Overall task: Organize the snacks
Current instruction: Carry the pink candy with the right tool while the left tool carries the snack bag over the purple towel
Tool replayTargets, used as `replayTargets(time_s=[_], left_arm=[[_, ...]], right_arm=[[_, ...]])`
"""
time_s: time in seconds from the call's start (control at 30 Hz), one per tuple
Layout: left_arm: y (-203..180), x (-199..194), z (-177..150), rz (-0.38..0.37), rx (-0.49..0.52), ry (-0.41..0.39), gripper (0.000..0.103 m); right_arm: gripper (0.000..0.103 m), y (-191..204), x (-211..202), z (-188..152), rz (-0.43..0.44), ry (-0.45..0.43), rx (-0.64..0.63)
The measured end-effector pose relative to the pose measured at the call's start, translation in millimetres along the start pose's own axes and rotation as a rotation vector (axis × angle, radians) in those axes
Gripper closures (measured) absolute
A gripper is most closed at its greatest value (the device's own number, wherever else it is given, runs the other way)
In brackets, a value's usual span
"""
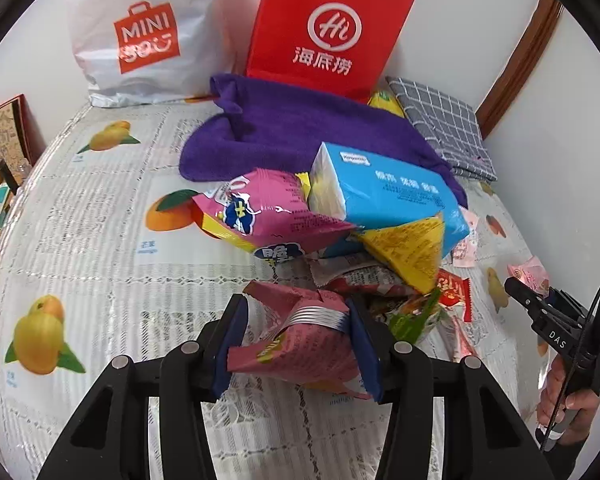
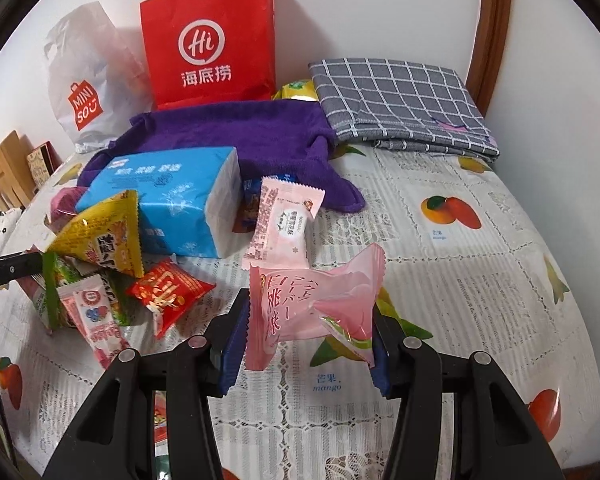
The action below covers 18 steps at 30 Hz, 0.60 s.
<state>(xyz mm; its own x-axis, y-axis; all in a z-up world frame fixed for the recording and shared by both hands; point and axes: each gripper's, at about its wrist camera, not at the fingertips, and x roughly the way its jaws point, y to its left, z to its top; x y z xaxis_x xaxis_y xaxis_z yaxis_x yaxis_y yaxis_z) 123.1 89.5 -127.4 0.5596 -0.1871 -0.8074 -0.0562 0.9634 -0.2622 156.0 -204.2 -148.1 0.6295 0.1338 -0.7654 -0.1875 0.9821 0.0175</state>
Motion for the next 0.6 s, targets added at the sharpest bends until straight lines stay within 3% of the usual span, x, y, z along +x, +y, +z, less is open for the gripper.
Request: replayTargets(time_s=[0.6], left_arm=[[-19,-61,11,-0.005,0.007,-0.117,0.056]], right_arm=[[0.053,20,-50,21,0.047,-0.102,-0.007]])
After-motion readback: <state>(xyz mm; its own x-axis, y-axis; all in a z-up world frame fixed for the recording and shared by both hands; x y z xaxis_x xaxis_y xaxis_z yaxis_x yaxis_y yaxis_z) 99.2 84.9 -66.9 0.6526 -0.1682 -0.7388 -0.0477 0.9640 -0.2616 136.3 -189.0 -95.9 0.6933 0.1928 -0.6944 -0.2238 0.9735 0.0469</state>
